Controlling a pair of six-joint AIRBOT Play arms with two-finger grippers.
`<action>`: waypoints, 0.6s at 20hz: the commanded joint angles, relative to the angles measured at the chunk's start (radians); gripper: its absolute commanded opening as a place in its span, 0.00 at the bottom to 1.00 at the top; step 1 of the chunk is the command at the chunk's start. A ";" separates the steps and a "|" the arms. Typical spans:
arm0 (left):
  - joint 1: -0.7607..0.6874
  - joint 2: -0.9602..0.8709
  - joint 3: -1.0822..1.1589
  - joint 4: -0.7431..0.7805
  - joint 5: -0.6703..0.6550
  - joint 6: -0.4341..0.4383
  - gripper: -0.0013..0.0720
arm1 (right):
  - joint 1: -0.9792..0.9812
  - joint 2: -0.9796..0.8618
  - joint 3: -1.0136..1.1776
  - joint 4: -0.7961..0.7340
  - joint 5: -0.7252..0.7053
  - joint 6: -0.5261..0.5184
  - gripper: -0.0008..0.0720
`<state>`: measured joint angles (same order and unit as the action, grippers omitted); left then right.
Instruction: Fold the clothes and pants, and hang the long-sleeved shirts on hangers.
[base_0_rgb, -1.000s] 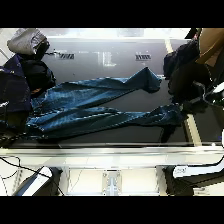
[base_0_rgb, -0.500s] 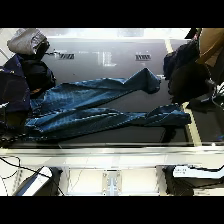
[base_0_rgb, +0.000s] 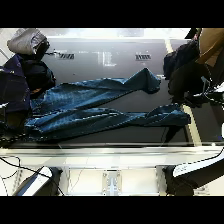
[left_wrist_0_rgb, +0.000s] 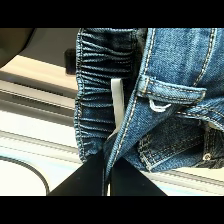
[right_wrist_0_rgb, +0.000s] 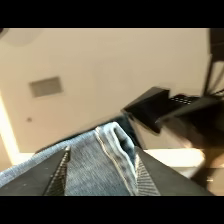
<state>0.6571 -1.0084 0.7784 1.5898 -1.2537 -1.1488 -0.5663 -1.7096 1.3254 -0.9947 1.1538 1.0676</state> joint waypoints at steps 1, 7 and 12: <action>0.001 0.001 0.000 0.000 0.004 -0.001 0.05 | 0.002 -0.075 0.021 0.081 0.066 -0.085 0.58; 0.001 0.001 0.000 0.001 0.000 -0.005 0.05 | -0.001 -0.089 0.064 0.081 0.043 -0.100 0.58; 0.001 0.001 0.000 0.000 0.000 -0.005 0.05 | 0.000 -0.096 0.109 0.031 0.108 -0.092 0.53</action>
<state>0.6571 -1.0084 0.7784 1.5902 -1.2530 -1.1526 -0.5663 -1.7981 1.4174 -0.9272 1.2129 0.9760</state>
